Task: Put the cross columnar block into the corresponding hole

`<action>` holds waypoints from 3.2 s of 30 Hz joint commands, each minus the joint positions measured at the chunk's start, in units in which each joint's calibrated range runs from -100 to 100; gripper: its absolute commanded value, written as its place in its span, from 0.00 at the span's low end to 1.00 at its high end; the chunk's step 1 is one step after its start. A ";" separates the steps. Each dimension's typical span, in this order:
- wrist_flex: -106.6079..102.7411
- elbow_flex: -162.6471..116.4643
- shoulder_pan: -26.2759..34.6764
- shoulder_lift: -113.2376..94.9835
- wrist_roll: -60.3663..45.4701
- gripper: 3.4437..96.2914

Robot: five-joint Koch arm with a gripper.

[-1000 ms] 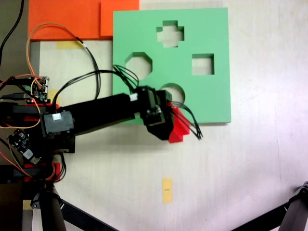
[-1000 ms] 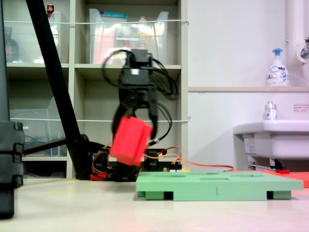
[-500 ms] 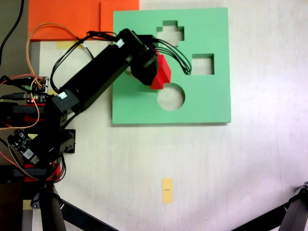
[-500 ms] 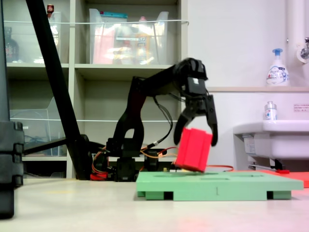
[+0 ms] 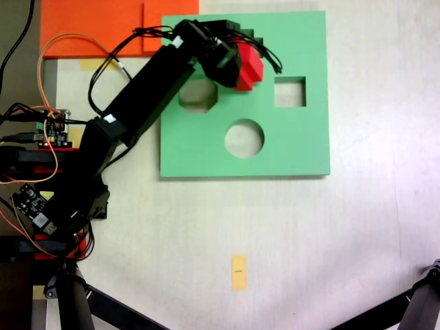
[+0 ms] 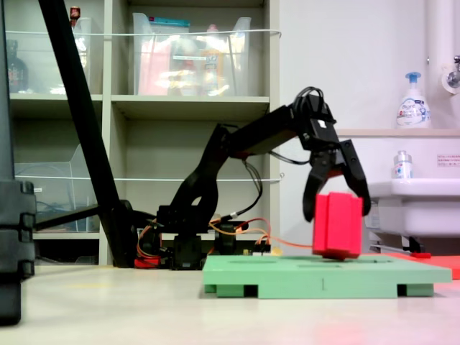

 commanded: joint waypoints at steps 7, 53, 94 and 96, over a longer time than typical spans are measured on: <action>10.77 3.08 1.76 3.20 1.51 0.34; 19.34 6.37 1.12 17.86 1.71 0.90; 56.22 -84.36 -22.37 -100.01 -55.48 0.55; 81.26 -104.89 -22.37 -104.48 -56.31 0.48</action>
